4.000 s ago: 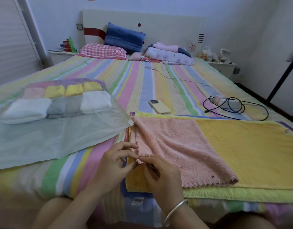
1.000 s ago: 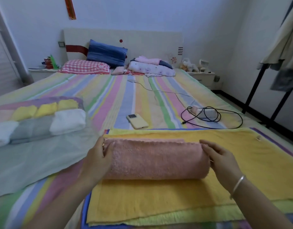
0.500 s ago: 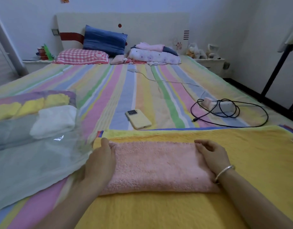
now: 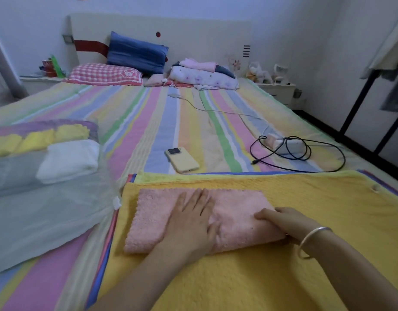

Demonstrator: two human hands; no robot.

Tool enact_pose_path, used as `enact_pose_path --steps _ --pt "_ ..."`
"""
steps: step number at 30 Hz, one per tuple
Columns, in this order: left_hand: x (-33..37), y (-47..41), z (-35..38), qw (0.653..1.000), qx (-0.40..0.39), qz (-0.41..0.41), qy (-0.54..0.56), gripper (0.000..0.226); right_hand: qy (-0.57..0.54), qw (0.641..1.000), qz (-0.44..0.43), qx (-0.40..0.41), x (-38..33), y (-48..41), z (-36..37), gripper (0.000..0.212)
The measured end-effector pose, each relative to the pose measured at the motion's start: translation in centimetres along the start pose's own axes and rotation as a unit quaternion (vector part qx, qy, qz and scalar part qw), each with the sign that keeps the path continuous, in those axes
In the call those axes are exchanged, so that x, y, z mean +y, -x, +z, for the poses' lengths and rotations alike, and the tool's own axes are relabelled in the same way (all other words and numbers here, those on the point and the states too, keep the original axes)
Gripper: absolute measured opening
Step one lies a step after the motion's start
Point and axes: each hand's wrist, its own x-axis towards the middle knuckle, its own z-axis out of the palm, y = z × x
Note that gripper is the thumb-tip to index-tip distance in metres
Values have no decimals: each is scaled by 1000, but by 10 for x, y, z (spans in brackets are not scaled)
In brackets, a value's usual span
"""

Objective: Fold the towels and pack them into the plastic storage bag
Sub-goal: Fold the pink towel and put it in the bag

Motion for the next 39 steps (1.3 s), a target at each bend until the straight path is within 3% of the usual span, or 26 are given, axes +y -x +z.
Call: enact_pose_path --steps 4,6,7,9,10,12,13,15,17,19,21,23,24,25,27,29,31,34,37,39 --pt "-1 -1 17 999 44 8 30 80 -121 990 -62 -29 -31 18 13 35" --pt "-8 2 10 978 86 24 186 68 -166 978 -118 -43 -57 28 29 34" --pt "-13 8 2 949 128 14 287 56 -179 971 -148 -53 -71 33 39 36" --pt "-29 21 -13 867 215 -89 440 37 -161 964 -201 -65 -96 42 66 39" --pt "-37 28 -21 808 230 -168 515 33 -120 965 -222 -68 -105 46 83 37" --pt "-60 36 -29 631 172 -323 684 34 -16 963 -259 -69 -115 50 118 30" --pt "-73 40 -28 563 126 -365 731 37 20 962 -262 -78 -116 50 135 31" --pt "-93 48 -24 510 46 -390 765 53 58 961 -249 -110 -113 51 161 41" --pt "-98 52 -24 516 7 -398 758 58 45 957 -246 -148 -109 52 168 38" --pt "-95 52 -21 577 24 -373 726 42 -33 956 -239 -167 -107 54 155 19" --pt "-86 50 -20 632 67 -358 685 21 -50 964 -251 -67 -100 45 134 16" --pt "-81 50 -16 636 81 -352 682 9 14 966 -237 100 -86 23 116 11" --pt "-80 52 -15 634 81 -345 688 7 48 967 -208 141 -81 18 112 14" --pt "-80 53 -14 634 78 -338 691 9 66 974 -167 135 -77 15 112 26" --pt "-81 58 -13 638 74 -332 691 15 45 994 -87 37 -70 10 122 47" --pt "-82 61 -19 668 83 -315 669 19 -2 998 -59 -24 -68 10 130 57" --pt "-83 63 -28 753 111 -290 580 43 -37 997 -55 -27 -66 12 133 61" --pt "-76 72 -48 904 195 -219 312 75 -46 997 -60 -12 -64 11 139 64" --pt "-59 64 -53 969 223 -74 82 70 9 994 -91 54 -63 7 154 56" --pt "-55 46 -50 991 132 0 32 76 42 991 -92 86 -61 3 159 53"
